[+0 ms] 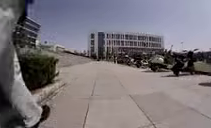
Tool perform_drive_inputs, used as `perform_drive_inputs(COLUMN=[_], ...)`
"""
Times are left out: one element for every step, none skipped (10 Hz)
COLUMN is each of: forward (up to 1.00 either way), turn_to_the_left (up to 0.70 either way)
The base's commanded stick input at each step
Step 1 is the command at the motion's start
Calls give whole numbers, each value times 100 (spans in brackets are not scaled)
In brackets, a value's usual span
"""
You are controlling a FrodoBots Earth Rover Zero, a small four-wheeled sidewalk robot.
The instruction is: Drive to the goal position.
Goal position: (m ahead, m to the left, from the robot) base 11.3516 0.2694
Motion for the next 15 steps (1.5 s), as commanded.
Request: perform_drive_inputs(forward=[100, 100, 100, 100, 100, 100, 100, 100, 100, 100, 100, 100, 100, 100, 100], turn_to_the_left=[0, 0, 0, 0, 0, 0, 0, 2, 21, 36, 40, 26, 11, 0, 21])
